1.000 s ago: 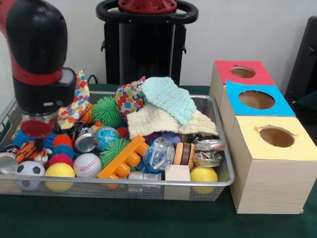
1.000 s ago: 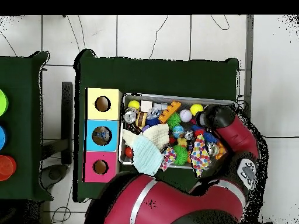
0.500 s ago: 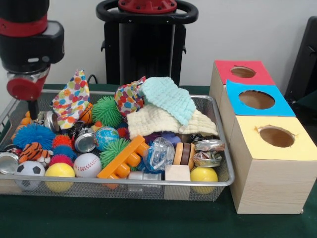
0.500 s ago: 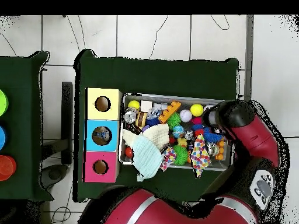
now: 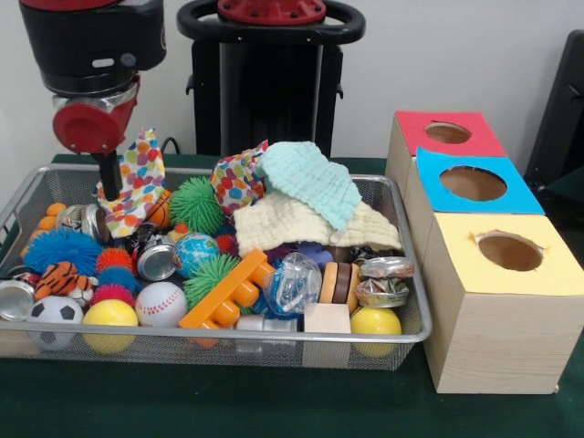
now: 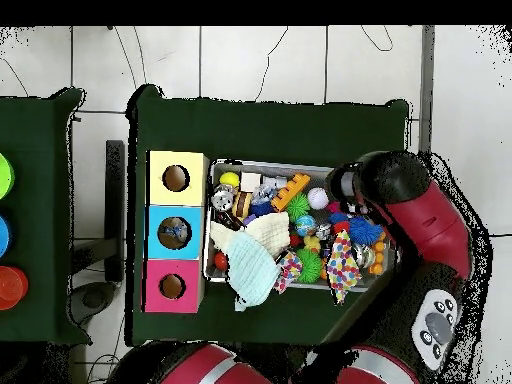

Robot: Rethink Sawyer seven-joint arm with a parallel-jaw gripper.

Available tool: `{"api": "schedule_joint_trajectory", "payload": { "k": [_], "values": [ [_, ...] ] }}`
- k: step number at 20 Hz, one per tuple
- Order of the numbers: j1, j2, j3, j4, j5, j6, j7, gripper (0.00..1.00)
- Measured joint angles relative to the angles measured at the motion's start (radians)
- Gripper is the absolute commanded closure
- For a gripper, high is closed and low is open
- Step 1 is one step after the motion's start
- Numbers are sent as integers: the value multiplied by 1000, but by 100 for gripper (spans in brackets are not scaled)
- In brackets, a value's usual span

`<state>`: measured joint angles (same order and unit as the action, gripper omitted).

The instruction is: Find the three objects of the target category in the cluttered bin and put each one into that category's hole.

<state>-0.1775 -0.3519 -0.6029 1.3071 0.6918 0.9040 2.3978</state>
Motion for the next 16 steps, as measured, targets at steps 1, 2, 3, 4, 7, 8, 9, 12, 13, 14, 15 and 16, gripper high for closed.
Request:
{"api": "schedule_joint_trajectory", "payload": {
  "k": [1, 2, 3, 4, 7, 8, 9, 12, 13, 14, 15, 16],
  "values": [
    [7, 7, 0, -18, 7, 0, 37, 100],
    [9, 12, 0, -27, 8, 0, 52, 100],
    [10, 17, 0, -35, 9, 0, 65, 100],
    [11, 22, 0, -44, 9, 0, 78, 100],
    [11, 53, 0, -79, 9, -1, 123, 100],
    [11, 62, 0, -87, 9, -2, 132, 100],
    [11, 72, 0, -97, 9, -4, 138, 100],
    [15, 117, 0, -128, 9, -20, 159, 100],
    [18, 131, 0, -136, 9, -25, 167, 100],
    [23, 146, 0, -143, 10, -30, 175, 100],
    [35, 171, 0, -156, 12, -35, 191, 100],
    [39, 176, 0, -158, 13, -35, 196, 100]
  ]
}}
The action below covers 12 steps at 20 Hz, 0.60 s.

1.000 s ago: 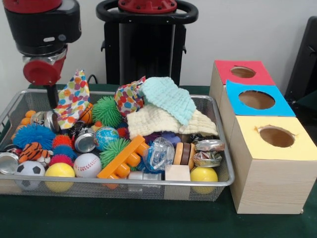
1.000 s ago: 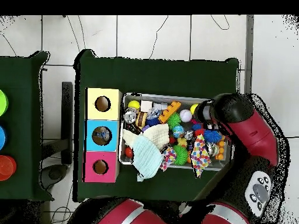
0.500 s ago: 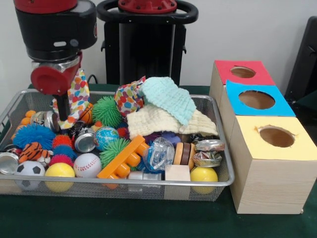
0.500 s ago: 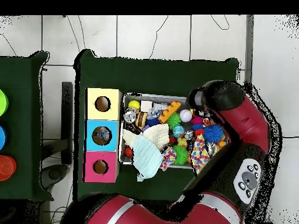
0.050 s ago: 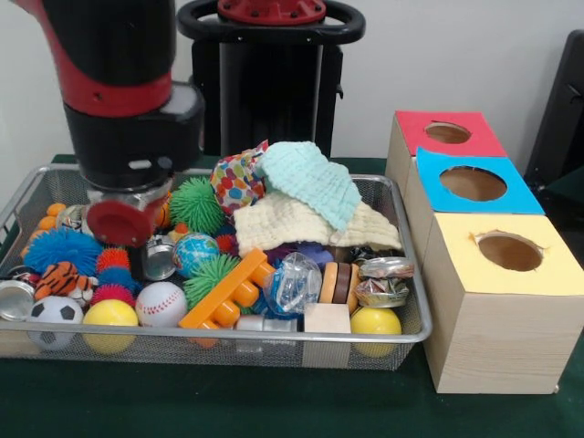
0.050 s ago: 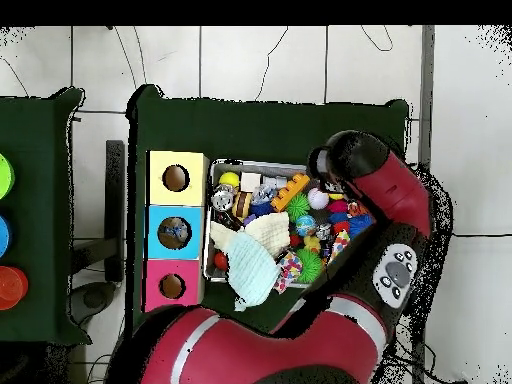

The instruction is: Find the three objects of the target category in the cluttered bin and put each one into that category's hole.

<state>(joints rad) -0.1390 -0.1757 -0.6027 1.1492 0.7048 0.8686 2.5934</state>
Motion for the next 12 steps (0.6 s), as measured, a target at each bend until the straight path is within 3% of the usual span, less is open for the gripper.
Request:
{"api": "schedule_joint_trajectory", "payload": {
  "k": [12],
  "values": [
    [132, 84, 0, -12, 38, 0, 146, 100]
  ]
}}
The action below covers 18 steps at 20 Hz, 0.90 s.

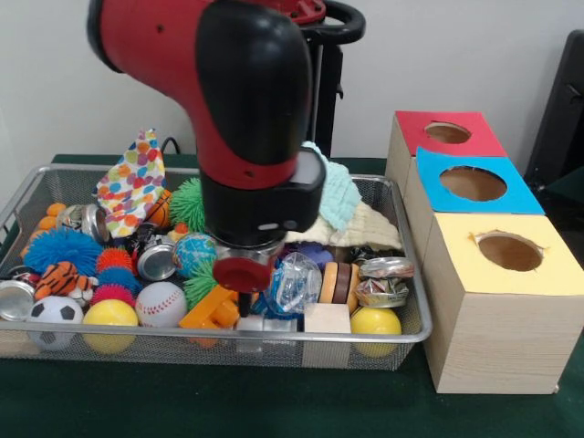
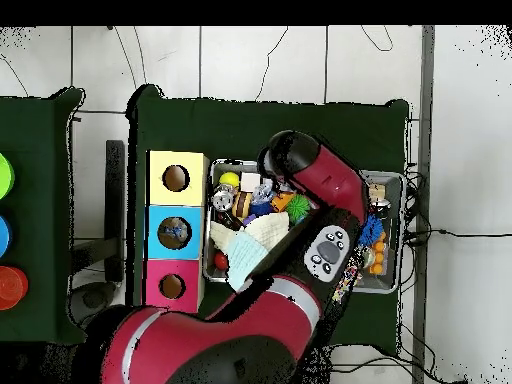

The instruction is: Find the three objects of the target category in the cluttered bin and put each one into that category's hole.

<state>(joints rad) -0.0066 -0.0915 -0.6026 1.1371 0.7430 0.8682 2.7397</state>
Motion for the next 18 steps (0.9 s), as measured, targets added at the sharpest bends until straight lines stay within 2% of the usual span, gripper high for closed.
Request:
{"api": "schedule_joint_trajectory", "payload": {
  "k": [4, 9, 12, 18],
  "values": [
    [38, 3, 0, -9, 2, 0, 52, 100],
    [42, 3, -1, -48, 2, 19, 82, 100],
    [24, 3, -6, -105, 1, 75, 85, 100],
    [-13, -1, -19, -170, -1, 188, 85, 100]
  ]
}}
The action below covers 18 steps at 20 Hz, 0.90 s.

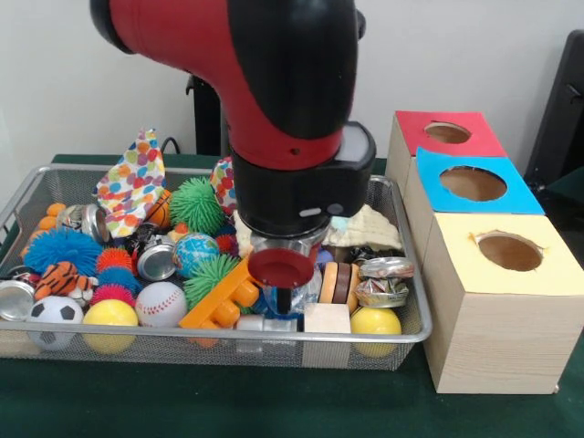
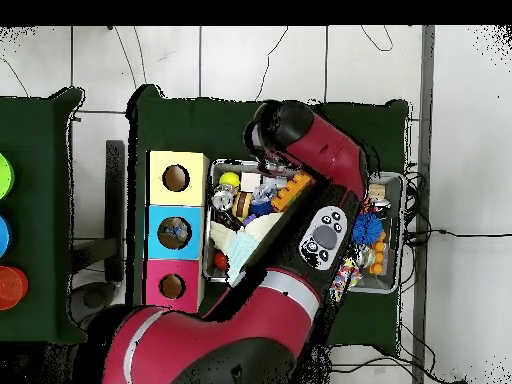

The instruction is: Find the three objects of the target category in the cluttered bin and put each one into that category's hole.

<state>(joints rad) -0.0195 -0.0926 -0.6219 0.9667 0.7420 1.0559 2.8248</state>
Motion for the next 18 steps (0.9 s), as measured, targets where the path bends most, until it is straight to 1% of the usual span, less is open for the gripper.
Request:
{"api": "schedule_joint_trajectory", "payload": {
  "k": [3, 7, 12, 18],
  "values": [
    [-10, -8, -15, -20, -1, 68, 0, 100],
    [-7, -18, -23, -21, -1, 114, 0, 100],
    [5, -16, -23, -18, -2, 113, 0, 100],
    [44, -6, -23, -1, -2, 98, 1, 100]
  ]
}}
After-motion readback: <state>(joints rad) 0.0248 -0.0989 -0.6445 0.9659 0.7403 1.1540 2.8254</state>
